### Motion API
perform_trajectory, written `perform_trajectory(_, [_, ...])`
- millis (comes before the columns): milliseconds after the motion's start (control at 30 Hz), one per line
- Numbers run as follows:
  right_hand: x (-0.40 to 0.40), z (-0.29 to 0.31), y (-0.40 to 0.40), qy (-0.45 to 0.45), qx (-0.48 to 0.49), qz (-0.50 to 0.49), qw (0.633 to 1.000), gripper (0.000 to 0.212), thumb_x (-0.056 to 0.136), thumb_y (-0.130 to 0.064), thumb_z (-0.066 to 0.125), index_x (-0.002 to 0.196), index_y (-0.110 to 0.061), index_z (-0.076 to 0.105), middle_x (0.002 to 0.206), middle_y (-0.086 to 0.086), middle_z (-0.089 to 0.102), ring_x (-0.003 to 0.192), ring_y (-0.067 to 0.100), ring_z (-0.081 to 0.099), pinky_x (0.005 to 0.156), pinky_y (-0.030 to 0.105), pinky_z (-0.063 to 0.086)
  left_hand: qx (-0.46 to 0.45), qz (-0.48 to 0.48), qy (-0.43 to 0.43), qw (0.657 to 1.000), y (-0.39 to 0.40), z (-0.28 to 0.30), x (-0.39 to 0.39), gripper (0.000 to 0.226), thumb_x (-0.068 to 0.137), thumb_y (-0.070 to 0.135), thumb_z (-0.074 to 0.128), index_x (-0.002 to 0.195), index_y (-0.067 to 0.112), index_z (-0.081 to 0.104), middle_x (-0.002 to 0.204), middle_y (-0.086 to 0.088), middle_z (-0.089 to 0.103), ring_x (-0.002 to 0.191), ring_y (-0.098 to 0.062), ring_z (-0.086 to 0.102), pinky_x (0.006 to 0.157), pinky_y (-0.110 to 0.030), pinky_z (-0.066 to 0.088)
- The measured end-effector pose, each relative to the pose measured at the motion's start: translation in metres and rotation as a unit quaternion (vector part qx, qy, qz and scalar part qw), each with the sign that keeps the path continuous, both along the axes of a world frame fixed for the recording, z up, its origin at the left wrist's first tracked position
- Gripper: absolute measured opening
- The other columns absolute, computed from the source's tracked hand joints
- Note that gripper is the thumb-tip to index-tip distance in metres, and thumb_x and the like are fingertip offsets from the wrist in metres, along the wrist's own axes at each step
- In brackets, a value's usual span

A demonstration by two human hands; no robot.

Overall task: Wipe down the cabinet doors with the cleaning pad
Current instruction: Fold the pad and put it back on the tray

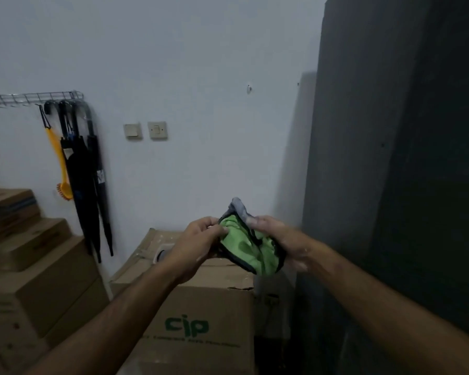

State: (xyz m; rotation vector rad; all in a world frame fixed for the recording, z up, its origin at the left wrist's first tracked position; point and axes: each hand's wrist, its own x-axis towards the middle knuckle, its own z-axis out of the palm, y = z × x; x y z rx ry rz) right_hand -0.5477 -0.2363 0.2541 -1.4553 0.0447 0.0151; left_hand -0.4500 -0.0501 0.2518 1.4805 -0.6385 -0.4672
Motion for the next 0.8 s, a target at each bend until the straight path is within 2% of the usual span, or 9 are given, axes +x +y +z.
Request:
perform_trajectory(100, [0.020,-0.020,0.012,0.023,-0.055,-0.093,0.994,0.026,0.069,-0.014,0.079,0.094,-0.009,0.072,0.087,0.012,0.074,0.075,0.021,0.072,0.068,0.033,0.059,0.027,0.024,0.023,0.999,0.015,-0.015,0.019,0.013,0.099,-0.007,0.048,0.099,0.002,0.056,0.073,-0.009,0.062,0.063,-0.018,0.061,0.057,-0.032,0.056])
perform_trajectory(167, [0.036,-0.031,0.013,0.028,-0.063,-0.128,0.989,0.005,0.077,-0.008,0.076,0.077,-0.013,0.075,0.084,0.014,0.074,0.069,0.021,0.071,0.063,0.030,0.057,0.035,0.026,0.048,0.998,0.024,-0.031,0.035,0.018,0.096,-0.009,0.044,0.102,0.002,0.057,0.081,-0.014,0.061,0.068,-0.020,0.061,0.060,-0.034,0.056])
perform_trajectory(267, [0.065,-0.044,0.015,0.029,-0.155,-0.155,0.975,0.013,0.092,-0.022,0.073,0.082,-0.027,0.080,0.086,0.002,0.078,0.074,0.015,0.072,0.067,0.029,0.056,0.019,-0.016,0.154,0.988,0.034,-0.056,0.072,0.025,0.099,0.007,0.047,0.115,-0.003,0.063,0.112,-0.020,0.070,0.094,-0.034,0.069,0.075,-0.044,0.063])
perform_trajectory(367, [0.096,-0.061,0.019,0.032,-0.234,-0.117,0.965,0.023,0.101,-0.037,0.060,0.086,-0.036,0.078,0.099,0.000,0.077,0.092,0.015,0.068,0.082,0.032,0.052,0.038,-0.096,0.235,0.967,0.039,-0.078,0.109,0.059,0.104,0.056,0.055,0.136,0.008,0.068,0.138,-0.019,0.068,0.126,-0.039,0.066,0.103,-0.055,0.055])
perform_trajectory(433, [0.119,-0.070,0.023,0.042,-0.258,-0.095,0.961,0.029,0.102,-0.050,0.054,0.089,-0.040,0.076,0.102,-0.016,0.074,0.101,0.007,0.066,0.083,0.024,0.050,0.070,-0.123,0.231,0.963,0.039,-0.089,0.132,0.067,0.096,0.068,0.059,0.132,0.013,0.073,0.140,-0.017,0.066,0.128,-0.036,0.065,0.101,-0.048,0.057])
perform_trajectory(533, [0.154,-0.085,0.023,0.076,-0.204,-0.082,0.973,0.039,0.102,-0.057,0.049,0.088,-0.036,0.079,0.096,-0.020,0.075,0.089,-0.003,0.069,0.072,0.013,0.051,0.105,-0.109,0.227,0.962,0.038,-0.104,0.168,0.054,0.091,0.060,0.069,0.123,0.017,0.078,0.136,-0.016,0.070,0.122,-0.033,0.069,0.101,-0.046,0.058])
perform_trajectory(600, [0.181,-0.099,0.015,0.086,-0.192,-0.058,0.976,0.039,0.103,-0.049,0.054,0.087,-0.025,0.080,0.095,-0.005,0.078,0.087,0.008,0.071,0.074,0.022,0.054,0.117,-0.098,0.230,0.961,0.039,-0.115,0.198,0.049,0.083,0.045,0.075,0.120,0.013,0.079,0.133,-0.019,0.070,0.117,-0.034,0.071,0.098,-0.048,0.059])
perform_trajectory(700, [0.225,-0.123,0.005,0.069,-0.240,-0.044,0.967,0.014,0.092,-0.033,0.076,0.095,-0.020,0.078,0.102,0.012,0.076,0.094,0.022,0.070,0.083,0.038,0.056,0.121,-0.091,0.227,0.962,0.033,-0.127,0.243,0.035,0.081,0.011,0.063,0.114,0.007,0.074,0.123,-0.021,0.072,0.104,-0.037,0.069,0.090,-0.048,0.060])
perform_trajectory(800, [0.268,-0.141,0.001,0.104,-0.279,-0.031,0.954,0.042,0.076,-0.034,0.089,0.107,-0.022,0.064,0.111,0.012,0.070,0.100,0.028,0.070,0.080,0.042,0.058,0.143,-0.044,0.197,0.969,0.029,-0.140,0.283,0.042,0.082,-0.019,0.048,0.081,0.015,0.074,0.098,-0.018,0.067,0.079,-0.028,0.067,0.066,-0.037,0.059])
